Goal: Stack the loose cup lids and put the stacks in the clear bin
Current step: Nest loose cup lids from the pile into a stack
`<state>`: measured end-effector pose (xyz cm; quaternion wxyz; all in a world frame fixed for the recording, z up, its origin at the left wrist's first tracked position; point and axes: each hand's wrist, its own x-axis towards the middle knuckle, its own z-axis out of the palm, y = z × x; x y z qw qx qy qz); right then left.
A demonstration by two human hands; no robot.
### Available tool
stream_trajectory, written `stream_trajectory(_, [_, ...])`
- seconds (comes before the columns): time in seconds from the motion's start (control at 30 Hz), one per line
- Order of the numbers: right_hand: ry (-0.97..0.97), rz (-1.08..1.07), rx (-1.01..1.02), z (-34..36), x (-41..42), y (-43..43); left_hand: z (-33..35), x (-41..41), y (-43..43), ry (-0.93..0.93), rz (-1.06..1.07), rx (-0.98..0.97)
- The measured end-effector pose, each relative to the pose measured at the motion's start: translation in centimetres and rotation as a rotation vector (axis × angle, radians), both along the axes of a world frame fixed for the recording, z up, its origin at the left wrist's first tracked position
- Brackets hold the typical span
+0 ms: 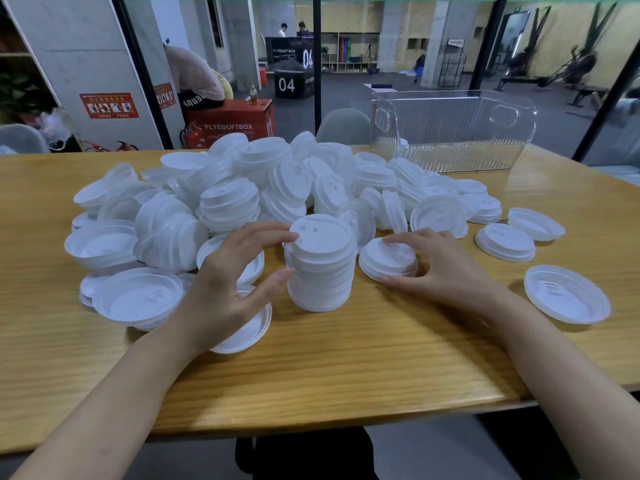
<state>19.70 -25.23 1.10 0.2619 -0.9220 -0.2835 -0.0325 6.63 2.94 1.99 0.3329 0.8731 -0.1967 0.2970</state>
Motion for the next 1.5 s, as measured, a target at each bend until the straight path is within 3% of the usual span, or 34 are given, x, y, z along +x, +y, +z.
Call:
stream_trajectory(0.27, [0.053,0.106,0.282,0.1,0.2,0.4,0.0,0.0,0.0,-0.002,-0.006,-0.001])
stream_trajectory(0.5, [0.138,0.127,0.389,0.2,0.0,0.2,0.0,0.0,0.0,0.007,-0.004,-0.005])
stream_trajectory(0.7, [0.083,0.079,0.377,0.6,-0.4,0.3,0.0,-0.1,0.0,0.003,-0.006,-0.002])
stream_trajectory(0.9, [-0.001,0.140,0.535,3.0,-1.9,1.7,0.0,-0.1,-0.1,0.000,0.003,-0.029])
stream_trajectory(1.1, [-0.001,0.349,0.418,3.9,-3.4,5.0,0.2,-0.2,0.0,-0.026,0.044,-0.100])
stream_trajectory(1.5, [-0.020,0.329,0.380,3.3,-3.7,5.6,0.0,-0.1,0.1,0.010,-0.011,-0.060])
